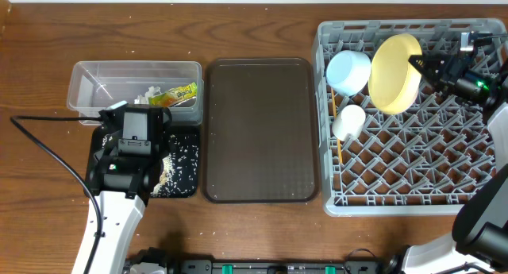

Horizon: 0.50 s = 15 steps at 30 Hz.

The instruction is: Sort waste into correct bins and load items into the dishwasher rack

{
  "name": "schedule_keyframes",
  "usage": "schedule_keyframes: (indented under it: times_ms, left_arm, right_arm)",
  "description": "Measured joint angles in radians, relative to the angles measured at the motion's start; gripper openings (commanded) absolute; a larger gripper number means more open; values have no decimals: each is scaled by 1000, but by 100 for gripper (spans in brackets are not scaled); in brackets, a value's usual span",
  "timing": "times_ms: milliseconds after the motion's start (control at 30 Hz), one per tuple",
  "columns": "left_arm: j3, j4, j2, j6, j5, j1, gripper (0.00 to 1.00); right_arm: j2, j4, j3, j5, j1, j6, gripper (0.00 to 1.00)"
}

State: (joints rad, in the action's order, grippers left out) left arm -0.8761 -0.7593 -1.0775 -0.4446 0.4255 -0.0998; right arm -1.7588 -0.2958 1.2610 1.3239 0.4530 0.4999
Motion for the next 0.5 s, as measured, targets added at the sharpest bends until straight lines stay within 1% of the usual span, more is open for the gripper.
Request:
schedule_keyframes:
  times_ms: [100, 267, 300, 400, 500]
  left_arm:
    - [0, 0, 0, 0, 0, 0, 96]
    - [0, 0, 0, 0, 0, 0, 96]
    - [0, 0, 0, 0, 0, 0, 96]
    - [0, 0, 0, 0, 0, 0, 96]
    - [0, 0, 0, 0, 0, 0, 96]
  right_arm:
    - [0, 70, 0, -5, -5, -8, 1]
    - [-1, 336, -8, -10, -28, 13, 1]
    - [-1, 367, -8, -12, -29, 14, 1]
    - [-1, 399, -8, -24, -30, 13, 1]
    - [-1, 355, -7, -52, -34, -8, 1]
